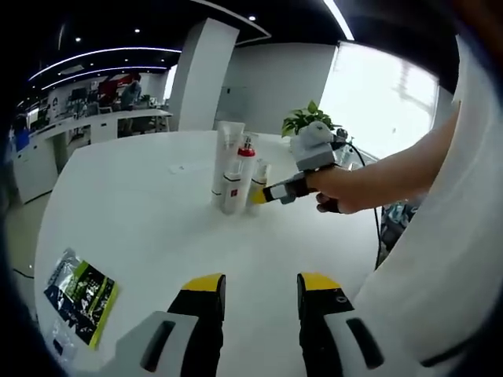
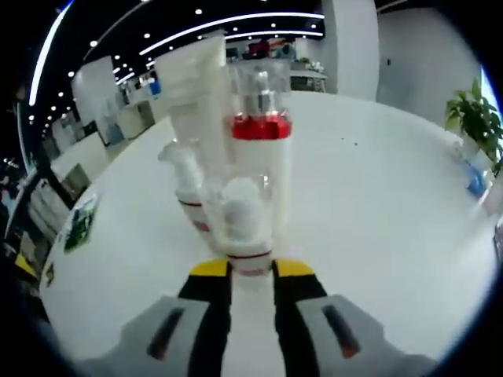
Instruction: Arrange the skincare products in the storage area until every visible bottle or jar stands upright without overlapping.
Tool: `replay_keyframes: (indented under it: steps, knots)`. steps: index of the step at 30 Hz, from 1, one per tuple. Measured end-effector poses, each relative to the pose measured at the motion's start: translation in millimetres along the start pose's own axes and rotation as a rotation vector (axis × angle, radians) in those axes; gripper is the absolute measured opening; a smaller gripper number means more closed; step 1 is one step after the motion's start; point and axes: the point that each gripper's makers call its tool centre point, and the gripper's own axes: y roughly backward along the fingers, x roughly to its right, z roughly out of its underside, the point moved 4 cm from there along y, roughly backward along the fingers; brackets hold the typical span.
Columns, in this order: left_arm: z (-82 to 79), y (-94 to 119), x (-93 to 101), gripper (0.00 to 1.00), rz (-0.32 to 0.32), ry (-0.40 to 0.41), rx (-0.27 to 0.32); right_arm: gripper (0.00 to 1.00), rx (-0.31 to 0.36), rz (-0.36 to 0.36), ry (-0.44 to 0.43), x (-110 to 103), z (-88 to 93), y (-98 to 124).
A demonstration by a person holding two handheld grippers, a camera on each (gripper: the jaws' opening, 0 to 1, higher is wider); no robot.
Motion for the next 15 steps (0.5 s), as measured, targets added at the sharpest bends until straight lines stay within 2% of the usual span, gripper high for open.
replay_keyframes:
  steps: [5,8,15]
  knots:
    - [4.0,4.0,-4.1,0.37,-0.002,0.003,-0.005,0.17,0.008,0.036,-0.049,2.5,0.0,-0.6]
    - [6.3,5.7,-6.5,0.37,-0.003,0.009,-0.007,0.17,0.009,0.061,-0.025,0.4,-0.6,-1.3]
    - [7.2,10.5,-10.3,0.37,-0.006,0.01,-0.006,0.17,0.012,0.102,-0.034,4.6,-7.0,-8.2]
